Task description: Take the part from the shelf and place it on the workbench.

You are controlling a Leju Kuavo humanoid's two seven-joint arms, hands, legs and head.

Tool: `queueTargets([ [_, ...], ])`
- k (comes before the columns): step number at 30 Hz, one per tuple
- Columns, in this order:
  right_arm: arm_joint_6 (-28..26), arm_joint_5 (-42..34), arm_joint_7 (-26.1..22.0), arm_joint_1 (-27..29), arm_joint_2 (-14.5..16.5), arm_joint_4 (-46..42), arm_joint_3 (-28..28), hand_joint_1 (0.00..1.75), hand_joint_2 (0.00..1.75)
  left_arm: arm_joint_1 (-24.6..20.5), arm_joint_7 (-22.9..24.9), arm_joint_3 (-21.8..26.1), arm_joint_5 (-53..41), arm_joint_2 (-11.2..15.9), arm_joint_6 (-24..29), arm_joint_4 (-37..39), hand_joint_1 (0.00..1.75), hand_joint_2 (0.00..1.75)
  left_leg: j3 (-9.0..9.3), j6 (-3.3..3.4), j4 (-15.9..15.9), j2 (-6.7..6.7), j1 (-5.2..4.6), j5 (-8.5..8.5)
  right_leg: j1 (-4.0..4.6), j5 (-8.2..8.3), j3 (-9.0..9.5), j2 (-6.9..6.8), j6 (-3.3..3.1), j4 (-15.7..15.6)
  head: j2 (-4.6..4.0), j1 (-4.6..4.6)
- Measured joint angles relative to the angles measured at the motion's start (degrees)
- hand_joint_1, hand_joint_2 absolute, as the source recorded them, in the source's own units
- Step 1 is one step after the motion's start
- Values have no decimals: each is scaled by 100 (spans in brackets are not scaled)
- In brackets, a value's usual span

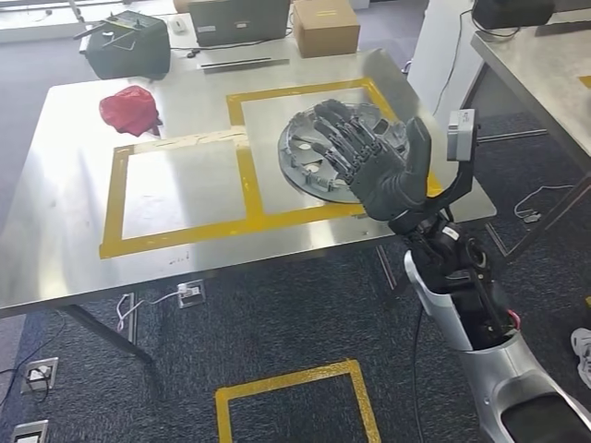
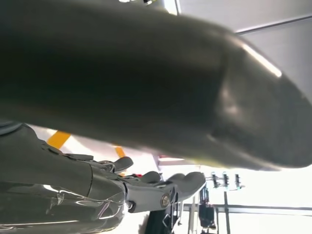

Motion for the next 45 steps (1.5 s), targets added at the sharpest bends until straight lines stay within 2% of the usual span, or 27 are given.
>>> queueTargets([
  [2,-24,8,16,21,0,-8,-14,0,0,-1,0,-1,2,-3,0,0,0,0,-41,86,-20,12,15,38,-8,-139,-86,7,53,162,0,34],
  [3,-41,12,26,31,0,-10,-19,0,0,-2,0,0,4,-4,0,0,0,0,-66,129,-29,19,18,67,-13,-328,-191,10,71,422,0,64],
  [5,-85,19,45,54,0,-10,-29,0,0,3,0,0,7,-3,0,0,0,0,-125,189,-27,27,-4,112,-16,-822,-505,9,96,1269,0,142],
  [6,-105,18,51,72,0,-10,-32,0,0,7,0,0,7,-4,0,0,0,0,-152,206,-24,29,-21,131,-15,-995,-634,9,102,1656,0,170],
  [7,-130,18,57,89,0,-10,-35,0,0,10,0,-1,7,-5,0,0,0,0,-174,216,-21,30,-38,148,-13,-1054,-672,9,98,1851,0,192],
  [8,-157,18,63,102,0,-10,-38,0,0,11,0,-1,7,-6,0,0,0,0,-188,219,-19,28,-51,163,-8,-989,-585,9,81,1791,0,210],
  [9,-180,19,68,108,0,-11,-44,0,0,9,0,-1,6,-7,0,0,0,0,-193,216,-17,25,-63,174,2,-823,-384,9,52,1482,0,228],
  [11,-218,40,75,95,0,-22,-61,0,0,-3,1,-1,3,-10,0,0,0,0,-201,196,-10,20,-86,193,37,-466,114,12,-32,603,0,261],
  [13,-239,74,79,66,0,-38,-77,0,0,-24,6,0,-1,-15,0,0,0,0,-246,154,8,19,-103,225,72,-338,339,13,-91,102,0,274],
  [15,-260,91,80,48,1,-43,-87,0,0,-39,15,0,-12,-18,-1,0,0,0,-293,93,12,24,-108,270,82,-329,321,15,-118,29,0,266],
  [17,-278,97,79,33,5,-43,-94,0,0,-55,24,0,-21,-11,-2,0,0,0,-344,29,87,26,-104,206,47,-271,301,4,-174,-10,0,240],
  [19,-286,109,77,6,13,-42,-94,0,0,-73,30,-1,-17,3,-1,0,0,0,-560,-38,577,23,-91,-141,14,-205,257,-20,-235,-44,0,173],
  [21,-299,117,75,-8,18,-39,-92,0,0,-75,31,-1,9,10,1,0,0,0,-916,-98,1408,23,-71,-576,15,-156,173,-34,-257,-35,0,93],
  [22,-309,119,75,-8,19,-37,-91,0,0,-67,31,-1,28,11,2,0,0,0,-1035,-120,1708,24,-58,-684,15,-134,131,-38,-255,-27,0,64],
  [23,-318,121,74,-9,19,-35,-89,0,0,-59,31,-1,47,13,3,0,0,0,-1046,-133,1791,24,-44,-678,13,-115,93,-40,-248,-16,0,45],
  [24,-325,124,71,-14,20,-34,-88,0,0,-53,31,-1,59,15,4,0,0,0,-928,-142,1621,25,-29,-561,11,-101,61,-39,-238,-2,0,29],
  [26,-331,146,62,-39,25,-33,-86,0,0,-54,31,-1,71,26,7,0,0,0,-443,-141,775,28,-2,-211,10,-83,19,-37,-206,33,0,1],
  [28,-344,189,50,-83,30,-31,-86,0,0,-57,31,-1,85,32,11,0,0,0,-129,-87,163,19,-6,-16,28,-66,-21,-34,-153,72,0,-6],
  [32,-444,372,23,-129,37,-12,-81,0,0,-28,29,-1,123,27,23,2,0,0,-150,93,71,14,-26,71,22,-75,-90,-22,-18,128,0,46],
  [34,-497,486,0,-150,38,2,-84,0,0,-32,27,-1,128,29,27,2,0,0,-189,179,46,22,-15,128,7,-393,-249,-13,35,529,0,91],
  [36,-503,502,19,-162,37,18,-85,0,0,-28,26,-1,130,30,30,2,0,0,-247,226,50,24,-27,168,4,-869,-550,-9,69,1366,0,160],
  [37,-475,460,47,-164,37,32,-84,0,0,-23,26,-1,131,27,31,2,0,0,-275,235,55,25,-36,186,4,-1021,-664,-8,77,1720,0,189],
  [38,-433,396,75,-163,37,48,-84,0,0,-19,26,-1,133,25,32,2,0,0,-300,239,59,24,-43,203,4,-1059,-683,-7,75,1875,0,208],
  [39,-390,330,97,-164,37,62,-85,0,0,-15,26,-1,136,25,33,2,0,0,-318,236,64,22,-49,218,5,-976,-575,-7,63,1766,0,228],
  [42,-315,204,109,-183,37,85,-99,0,0,-13,26,0,140,22,33,2,0,0,-344,198,75,14,-62,256,31,-481,135,1,-25,534,0,275],
  [43,-303,187,109,-193,37,90,-103,0,0,-13,26,1,143,22,33,2,0,0,-363,169,79,13,-65,275,49,-397,277,4,-54,236,0,284],
  [45,-291,179,109,-201,37,99,-108,0,0,-4,26,0,147,19,34,3,0,0,-406,97,78,18,-65,325,81,-368,323,12,-90,74,0,289],
])
